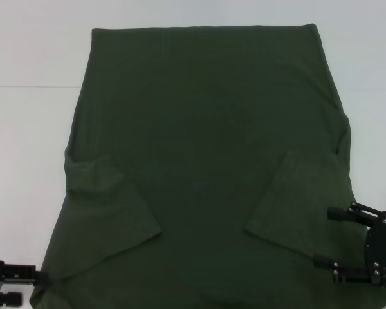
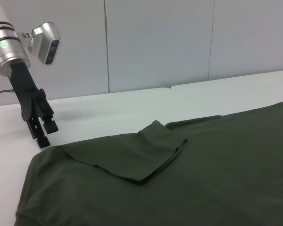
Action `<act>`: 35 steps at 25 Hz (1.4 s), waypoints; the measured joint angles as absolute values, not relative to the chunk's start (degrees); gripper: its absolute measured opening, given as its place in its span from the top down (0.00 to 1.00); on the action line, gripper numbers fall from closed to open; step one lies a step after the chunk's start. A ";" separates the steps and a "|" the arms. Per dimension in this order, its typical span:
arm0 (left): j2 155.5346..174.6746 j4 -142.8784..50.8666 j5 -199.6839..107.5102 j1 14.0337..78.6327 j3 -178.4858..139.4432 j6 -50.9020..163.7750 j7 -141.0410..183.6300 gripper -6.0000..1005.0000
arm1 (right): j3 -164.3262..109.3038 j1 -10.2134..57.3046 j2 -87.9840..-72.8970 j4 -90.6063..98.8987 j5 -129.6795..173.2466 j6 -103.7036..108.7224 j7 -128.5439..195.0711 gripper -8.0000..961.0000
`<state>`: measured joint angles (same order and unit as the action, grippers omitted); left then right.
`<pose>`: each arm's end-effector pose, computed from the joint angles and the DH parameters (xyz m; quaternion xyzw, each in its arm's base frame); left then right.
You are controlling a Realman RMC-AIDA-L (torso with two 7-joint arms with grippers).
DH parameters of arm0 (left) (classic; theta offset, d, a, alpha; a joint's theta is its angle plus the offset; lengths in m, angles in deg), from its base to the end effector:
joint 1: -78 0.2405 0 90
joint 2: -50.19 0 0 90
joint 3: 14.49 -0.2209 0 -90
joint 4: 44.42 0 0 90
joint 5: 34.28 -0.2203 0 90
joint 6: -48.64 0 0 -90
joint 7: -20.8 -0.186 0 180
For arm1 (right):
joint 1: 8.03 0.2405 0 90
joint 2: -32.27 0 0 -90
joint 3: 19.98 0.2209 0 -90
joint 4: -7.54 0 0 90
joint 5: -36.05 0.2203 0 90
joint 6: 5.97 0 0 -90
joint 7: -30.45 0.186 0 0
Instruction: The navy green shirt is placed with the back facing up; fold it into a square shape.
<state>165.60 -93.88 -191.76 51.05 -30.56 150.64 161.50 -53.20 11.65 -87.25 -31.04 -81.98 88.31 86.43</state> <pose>-0.3450 0.2595 0.0478 -0.6486 -0.7536 -0.0576 0.0899 0.2823 0.2817 -0.0086 -0.9510 0.1151 0.2145 0.1904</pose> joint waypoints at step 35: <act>165.84 -87.94 -191.37 46.29 -34.15 149.02 161.70 0.21 | -52.49 12.14 -87.25 -30.40 -81.77 87.31 86.82 0.02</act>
